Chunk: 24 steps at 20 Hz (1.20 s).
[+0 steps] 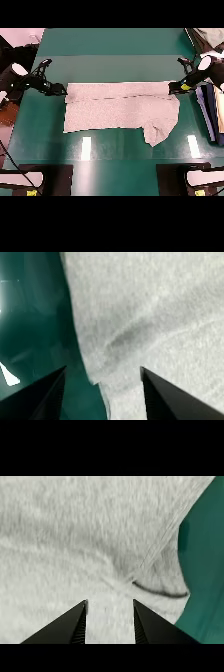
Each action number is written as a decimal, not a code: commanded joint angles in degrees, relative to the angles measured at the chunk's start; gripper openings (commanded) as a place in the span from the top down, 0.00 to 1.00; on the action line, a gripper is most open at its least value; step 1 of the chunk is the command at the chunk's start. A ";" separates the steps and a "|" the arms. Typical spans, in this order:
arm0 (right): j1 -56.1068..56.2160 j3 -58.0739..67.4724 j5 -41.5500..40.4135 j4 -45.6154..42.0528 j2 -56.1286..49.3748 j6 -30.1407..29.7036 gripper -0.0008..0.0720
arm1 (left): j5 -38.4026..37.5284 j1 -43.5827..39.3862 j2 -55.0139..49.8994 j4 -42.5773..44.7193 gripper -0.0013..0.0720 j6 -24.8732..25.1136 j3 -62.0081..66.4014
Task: Fold the shirts.
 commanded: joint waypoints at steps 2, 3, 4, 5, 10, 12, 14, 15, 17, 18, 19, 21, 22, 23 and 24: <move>-2.45 -1.44 9.18 8.09 4.98 -4.92 0.56 | -10.14 4.13 3.08 2.14 0.24 -2.32 -0.63; -3.72 -4.17 9.07 12.33 7.41 -5.68 0.56 | -10.51 5.29 5.16 2.10 0.24 -2.34 -3.50; -5.03 -7.32 8.72 16.28 9.92 -6.27 0.56 | -10.43 5.90 7.37 2.08 0.24 -2.32 -6.95; -6.14 -10.56 8.07 18.93 12.37 -6.58 0.56 | -9.68 6.16 9.81 1.99 0.24 -2.34 -11.32; -9.16 -22.86 4.24 20.92 21.70 -7.02 0.56 | -7.69 6.14 18.71 -4.02 0.24 -1.44 -30.03; -9.46 -26.10 3.93 20.81 24.55 -7.78 0.56 | -6.64 6.14 19.91 -4.87 0.24 -1.49 -33.51; -9.44 -27.82 3.54 20.85 26.62 -8.50 0.56 | -5.95 6.14 20.02 -5.70 0.24 -1.46 -35.74; -9.44 -28.15 3.26 20.87 27.41 -8.50 0.56 | -5.35 6.14 20.02 -6.32 0.24 -1.49 -36.46; -9.44 -28.11 2.56 20.94 28.70 -8.48 0.56 | -3.87 5.84 19.98 -8.02 0.24 -0.94 -37.18; -9.44 -28.13 2.34 20.94 29.31 -8.48 0.56 | -2.93 5.09 19.98 -8.13 0.24 -0.79 -37.27; -9.44 -28.11 2.25 20.92 29.94 -8.48 0.56 | -2.08 4.13 19.98 -8.13 0.24 -0.79 -37.31; -9.44 -28.13 2.29 20.87 31.19 -8.48 0.56 | 0.07 1.64 19.98 -8.24 0.24 -1.03 -37.42; -9.44 -28.13 2.43 20.81 31.78 -8.46 0.56 | 0.81 0.24 19.98 -8.31 0.46 -1.11 -37.42; -9.44 -28.15 2.80 20.26 32.33 -8.44 0.56 | 1.25 -0.85 19.98 -8.33 0.75 -1.07 -37.42; -9.44 -28.15 3.43 18.93 32.83 -8.26 0.56 | 1.51 -1.51 19.98 -8.39 0.94 -1.07 -37.40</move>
